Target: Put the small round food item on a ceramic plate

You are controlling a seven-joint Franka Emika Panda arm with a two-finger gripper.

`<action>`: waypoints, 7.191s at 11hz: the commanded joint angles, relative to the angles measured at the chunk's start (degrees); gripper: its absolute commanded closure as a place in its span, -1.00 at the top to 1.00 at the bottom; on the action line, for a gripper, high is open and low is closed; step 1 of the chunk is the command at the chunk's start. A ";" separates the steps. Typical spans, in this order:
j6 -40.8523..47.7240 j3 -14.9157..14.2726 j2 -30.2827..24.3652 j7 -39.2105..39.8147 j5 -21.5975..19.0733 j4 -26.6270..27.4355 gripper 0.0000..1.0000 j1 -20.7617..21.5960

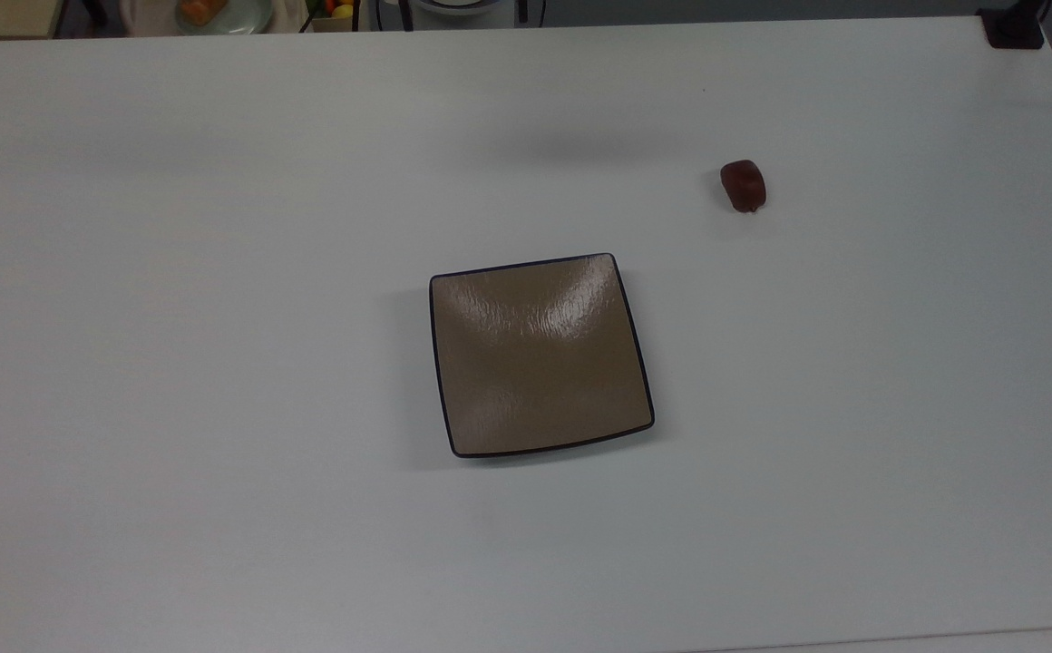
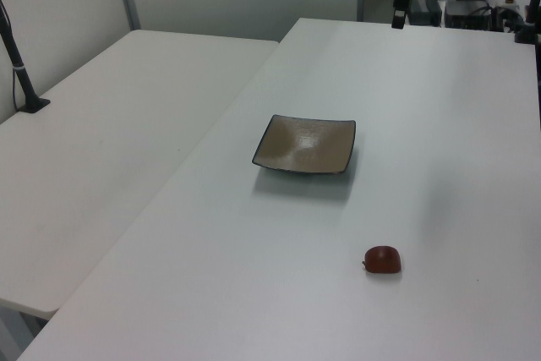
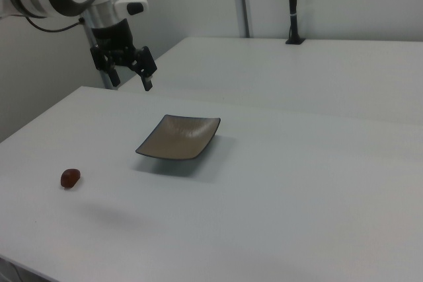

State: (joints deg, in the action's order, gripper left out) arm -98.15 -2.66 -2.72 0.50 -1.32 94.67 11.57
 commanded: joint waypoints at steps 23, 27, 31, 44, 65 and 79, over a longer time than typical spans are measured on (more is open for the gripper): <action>2.61 17.40 -0.80 -15.85 -1.14 1.74 1.00 0.65; 2.09 19.09 3.59 -20.36 -1.14 2.88 1.00 6.09; -4.04 19.09 7.63 -20.45 -1.06 6.65 1.00 8.21; -30.78 19.09 16.86 -29.57 4.81 18.09 1.00 12.42; -28.61 19.00 18.02 -31.00 11.60 14.68 -0.33 11.29; -2.54 0.90 15.02 7.84 1.58 -5.46 -0.33 6.63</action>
State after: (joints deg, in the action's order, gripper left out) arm -97.55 -0.32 10.77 5.05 1.29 90.28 18.79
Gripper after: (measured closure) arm 0.665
